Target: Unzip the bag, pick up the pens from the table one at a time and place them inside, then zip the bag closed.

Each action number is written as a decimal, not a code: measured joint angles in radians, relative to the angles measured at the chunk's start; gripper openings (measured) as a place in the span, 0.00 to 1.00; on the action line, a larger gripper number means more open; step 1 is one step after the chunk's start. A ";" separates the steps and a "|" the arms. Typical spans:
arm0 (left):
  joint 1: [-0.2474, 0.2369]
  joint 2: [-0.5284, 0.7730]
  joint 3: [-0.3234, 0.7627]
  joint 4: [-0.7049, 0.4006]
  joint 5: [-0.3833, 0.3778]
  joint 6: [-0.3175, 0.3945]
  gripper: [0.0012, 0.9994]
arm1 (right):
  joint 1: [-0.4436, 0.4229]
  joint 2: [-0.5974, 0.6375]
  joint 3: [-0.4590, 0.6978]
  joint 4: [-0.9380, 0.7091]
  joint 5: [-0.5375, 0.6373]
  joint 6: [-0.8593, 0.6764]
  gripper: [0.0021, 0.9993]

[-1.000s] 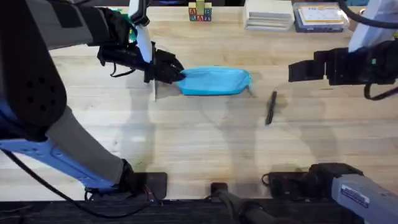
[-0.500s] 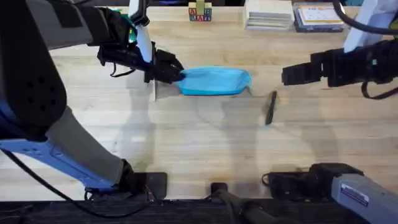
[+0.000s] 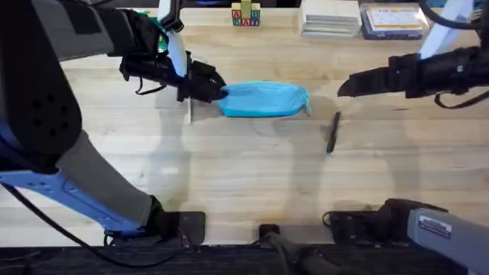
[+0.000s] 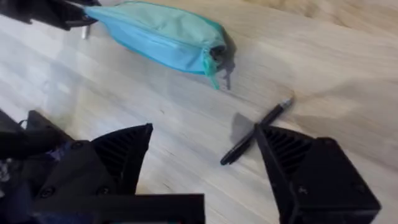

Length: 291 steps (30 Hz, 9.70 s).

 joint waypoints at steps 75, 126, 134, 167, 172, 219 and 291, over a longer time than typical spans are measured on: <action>0.000 0.000 0.000 0.000 0.000 0.000 0.04 | 0.132 0.531 0.004 0.300 -0.217 -0.190 0.96; 0.000 0.000 0.000 0.003 -0.003 0.000 0.04 | 0.151 0.531 0.004 0.307 -0.215 -0.198 0.03; -0.001 0.000 0.000 0.003 0.000 0.000 0.04 | 0.146 0.531 0.040 0.215 -0.165 -0.170 0.03; -0.014 0.000 0.000 0.000 0.006 0.000 0.04 | 0.216 0.477 0.198 0.010 0.046 -0.155 0.03; -0.013 0.000 0.000 0.000 0.004 0.000 0.04 | 0.220 0.477 0.239 -0.022 0.058 -0.155 0.03; 0.000 0.000 0.000 0.001 -0.010 0.000 0.04 | 0.423 0.477 0.407 -0.059 0.085 -0.155 0.03; 0.006 0.000 0.000 0.002 -0.010 0.000 0.04 | 0.789 0.624 0.413 0.398 0.085 -0.152 0.03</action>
